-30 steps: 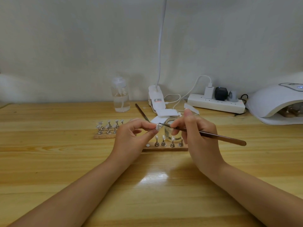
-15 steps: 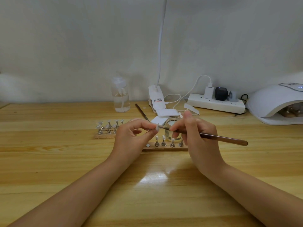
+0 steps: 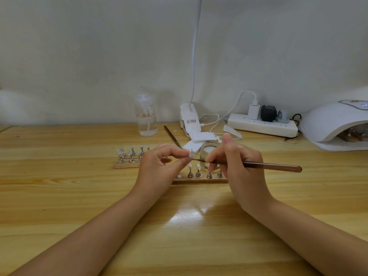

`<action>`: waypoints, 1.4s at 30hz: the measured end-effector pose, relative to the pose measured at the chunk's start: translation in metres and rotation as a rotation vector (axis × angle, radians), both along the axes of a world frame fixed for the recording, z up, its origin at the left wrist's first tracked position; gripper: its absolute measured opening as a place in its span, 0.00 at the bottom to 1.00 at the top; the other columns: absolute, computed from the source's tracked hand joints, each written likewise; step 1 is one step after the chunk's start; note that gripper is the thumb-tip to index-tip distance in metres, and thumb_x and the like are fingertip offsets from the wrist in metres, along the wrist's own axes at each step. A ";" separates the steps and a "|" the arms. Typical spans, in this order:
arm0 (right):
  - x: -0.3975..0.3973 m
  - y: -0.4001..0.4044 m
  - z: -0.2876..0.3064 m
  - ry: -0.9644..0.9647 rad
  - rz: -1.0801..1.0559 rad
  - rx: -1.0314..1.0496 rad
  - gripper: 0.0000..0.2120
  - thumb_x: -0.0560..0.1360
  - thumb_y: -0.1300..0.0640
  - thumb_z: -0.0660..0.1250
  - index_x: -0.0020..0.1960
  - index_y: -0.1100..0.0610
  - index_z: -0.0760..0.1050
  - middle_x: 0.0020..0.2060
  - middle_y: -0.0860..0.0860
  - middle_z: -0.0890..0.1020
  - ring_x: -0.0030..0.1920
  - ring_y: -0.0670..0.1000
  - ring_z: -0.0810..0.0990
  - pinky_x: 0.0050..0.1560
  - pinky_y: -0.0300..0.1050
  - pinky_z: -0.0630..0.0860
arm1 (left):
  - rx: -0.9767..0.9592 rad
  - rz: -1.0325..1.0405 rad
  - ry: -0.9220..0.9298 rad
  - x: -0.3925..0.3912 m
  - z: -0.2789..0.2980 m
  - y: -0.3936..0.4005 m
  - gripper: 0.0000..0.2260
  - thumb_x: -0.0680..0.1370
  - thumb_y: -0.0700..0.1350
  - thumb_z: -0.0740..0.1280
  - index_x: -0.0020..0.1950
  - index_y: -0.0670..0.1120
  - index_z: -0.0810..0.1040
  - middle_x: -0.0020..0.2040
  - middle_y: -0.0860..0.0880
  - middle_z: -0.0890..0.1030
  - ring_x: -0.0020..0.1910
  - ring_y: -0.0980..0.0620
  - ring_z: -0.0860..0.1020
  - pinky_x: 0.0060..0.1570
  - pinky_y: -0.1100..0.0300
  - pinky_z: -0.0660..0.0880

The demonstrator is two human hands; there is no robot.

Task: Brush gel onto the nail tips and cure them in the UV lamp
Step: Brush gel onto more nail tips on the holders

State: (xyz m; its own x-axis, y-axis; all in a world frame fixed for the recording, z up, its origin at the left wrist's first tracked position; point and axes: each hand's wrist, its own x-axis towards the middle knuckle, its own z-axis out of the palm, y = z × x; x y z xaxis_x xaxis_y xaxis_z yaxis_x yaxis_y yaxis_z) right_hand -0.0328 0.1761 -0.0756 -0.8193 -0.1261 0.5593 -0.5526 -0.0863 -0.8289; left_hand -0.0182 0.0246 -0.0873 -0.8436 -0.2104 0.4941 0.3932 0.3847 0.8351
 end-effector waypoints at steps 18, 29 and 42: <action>0.001 -0.001 0.001 -0.014 0.010 -0.001 0.19 0.73 0.47 0.57 0.31 0.54 0.79 0.24 0.51 0.78 0.24 0.43 0.72 0.25 0.31 0.66 | 0.020 0.015 -0.020 0.001 0.001 0.001 0.11 0.67 0.41 0.74 0.34 0.58 0.81 0.36 0.60 0.81 0.39 0.55 0.78 0.46 0.47 0.77; 0.001 -0.001 0.000 0.009 0.021 0.092 0.21 0.76 0.49 0.57 0.33 0.57 0.79 0.26 0.52 0.79 0.25 0.41 0.73 0.26 0.30 0.66 | 0.021 -0.005 -0.027 0.002 0.003 0.002 0.08 0.68 0.39 0.73 0.37 0.53 0.81 0.39 0.52 0.82 0.43 0.50 0.79 0.48 0.43 0.76; -0.001 -0.003 0.001 -0.027 -0.009 0.046 0.19 0.73 0.46 0.57 0.35 0.56 0.79 0.27 0.49 0.79 0.24 0.41 0.72 0.26 0.29 0.65 | 0.039 0.018 -0.044 0.002 0.003 0.003 0.07 0.68 0.41 0.73 0.36 0.54 0.81 0.36 0.55 0.82 0.40 0.53 0.79 0.46 0.40 0.76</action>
State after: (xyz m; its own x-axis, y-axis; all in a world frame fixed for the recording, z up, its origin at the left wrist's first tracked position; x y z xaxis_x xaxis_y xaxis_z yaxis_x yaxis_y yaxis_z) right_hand -0.0336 0.1734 -0.0750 -0.8354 -0.1439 0.5304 -0.5303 -0.0425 -0.8467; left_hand -0.0158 0.0276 -0.0846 -0.8600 -0.2441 0.4480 0.3495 0.3579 0.8659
